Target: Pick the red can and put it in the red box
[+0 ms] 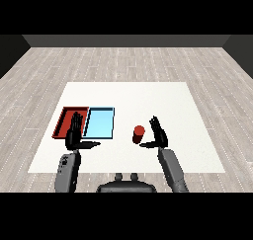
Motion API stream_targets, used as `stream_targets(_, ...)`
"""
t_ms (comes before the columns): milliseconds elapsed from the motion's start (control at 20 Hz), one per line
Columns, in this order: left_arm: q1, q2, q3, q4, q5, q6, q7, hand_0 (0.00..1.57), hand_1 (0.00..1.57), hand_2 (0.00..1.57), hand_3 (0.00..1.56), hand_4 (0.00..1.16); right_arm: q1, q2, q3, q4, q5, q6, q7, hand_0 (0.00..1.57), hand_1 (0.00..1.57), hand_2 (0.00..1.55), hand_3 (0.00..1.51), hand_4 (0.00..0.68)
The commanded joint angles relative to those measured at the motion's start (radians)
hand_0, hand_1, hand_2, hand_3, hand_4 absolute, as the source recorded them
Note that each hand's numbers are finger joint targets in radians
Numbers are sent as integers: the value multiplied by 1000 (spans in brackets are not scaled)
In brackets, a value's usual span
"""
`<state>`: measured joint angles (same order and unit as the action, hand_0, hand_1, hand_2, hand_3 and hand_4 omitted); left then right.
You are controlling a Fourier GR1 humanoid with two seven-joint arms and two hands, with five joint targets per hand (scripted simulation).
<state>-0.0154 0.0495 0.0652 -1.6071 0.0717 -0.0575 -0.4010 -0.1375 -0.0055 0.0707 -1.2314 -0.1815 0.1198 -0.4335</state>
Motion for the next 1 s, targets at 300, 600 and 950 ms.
stream_targets(300, 20, 23, 16, -26, 26, -34, 9, 0, 0, 0, 0, 0, -38, 5, 58, 122, -28, -66, -78, 0, 0, 0, 0, 0)
stream_targets(600, -72, 3, 15, 110, -7, -1, -45, 0, 0, 0, 0, 0, -60, 5, 175, 187, -91, -158, -147, 0, 0, 0, 0, 0)
stream_targets(950, 43, 6, -4, -5, -4, -21, -40, 0, 0, 0, 0, 0, -68, 5, 160, 129, -114, -129, -78, 0, 0, 0, 0, 0)
